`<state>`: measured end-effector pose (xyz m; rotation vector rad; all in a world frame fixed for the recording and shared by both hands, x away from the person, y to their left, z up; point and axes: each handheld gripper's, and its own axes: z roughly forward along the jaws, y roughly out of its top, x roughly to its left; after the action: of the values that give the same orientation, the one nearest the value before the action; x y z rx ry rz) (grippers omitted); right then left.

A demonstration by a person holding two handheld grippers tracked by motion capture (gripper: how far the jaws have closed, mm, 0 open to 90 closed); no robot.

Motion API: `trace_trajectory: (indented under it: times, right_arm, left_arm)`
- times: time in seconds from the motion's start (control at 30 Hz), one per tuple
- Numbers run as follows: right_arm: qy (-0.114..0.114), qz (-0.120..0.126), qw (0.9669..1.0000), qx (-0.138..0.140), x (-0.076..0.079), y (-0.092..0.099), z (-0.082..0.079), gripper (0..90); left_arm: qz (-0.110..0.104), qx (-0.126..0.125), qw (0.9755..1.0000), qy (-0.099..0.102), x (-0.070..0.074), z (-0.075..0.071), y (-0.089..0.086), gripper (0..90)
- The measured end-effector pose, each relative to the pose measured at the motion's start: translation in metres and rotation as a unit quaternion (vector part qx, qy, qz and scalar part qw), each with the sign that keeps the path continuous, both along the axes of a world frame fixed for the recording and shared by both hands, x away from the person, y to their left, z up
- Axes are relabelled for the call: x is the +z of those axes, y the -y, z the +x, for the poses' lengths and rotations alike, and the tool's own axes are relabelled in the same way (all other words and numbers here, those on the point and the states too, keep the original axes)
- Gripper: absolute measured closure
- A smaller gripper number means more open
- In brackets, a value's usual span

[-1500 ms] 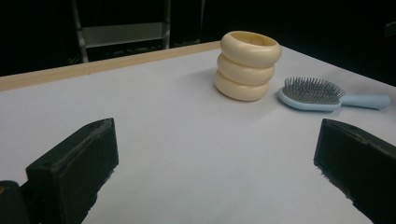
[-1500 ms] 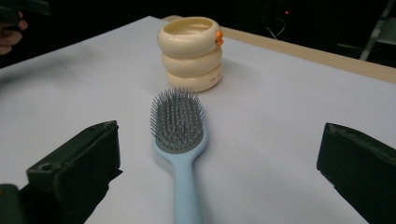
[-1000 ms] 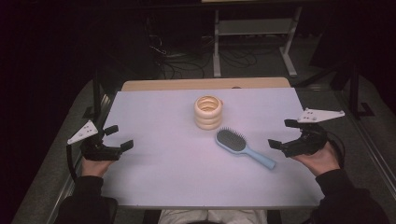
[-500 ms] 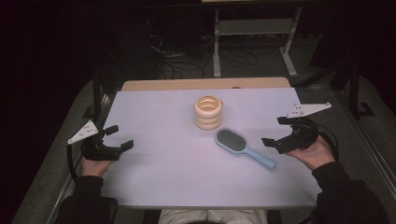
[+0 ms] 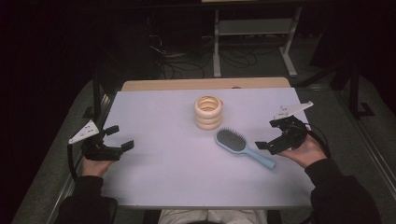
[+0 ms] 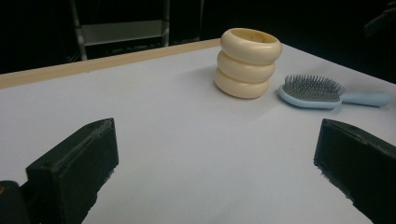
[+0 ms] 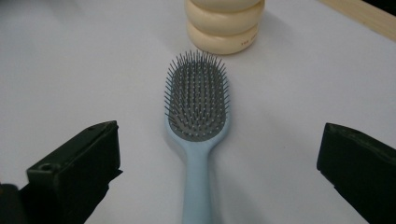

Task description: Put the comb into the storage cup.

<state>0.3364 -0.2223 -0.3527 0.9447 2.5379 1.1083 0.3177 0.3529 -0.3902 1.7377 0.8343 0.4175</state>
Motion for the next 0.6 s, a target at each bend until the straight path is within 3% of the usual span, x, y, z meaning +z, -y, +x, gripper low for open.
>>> trace_trajectory:
  times: [0.6]
  right_arm:
    - [-0.039, -0.041, 0.9981, 0.024, -0.016, -0.017, 0.016, 0.0]
  left_arm:
    - [0.003, -0.003, 1.0000, -0.002, -0.001, 0.001, 0.000, 0.0]
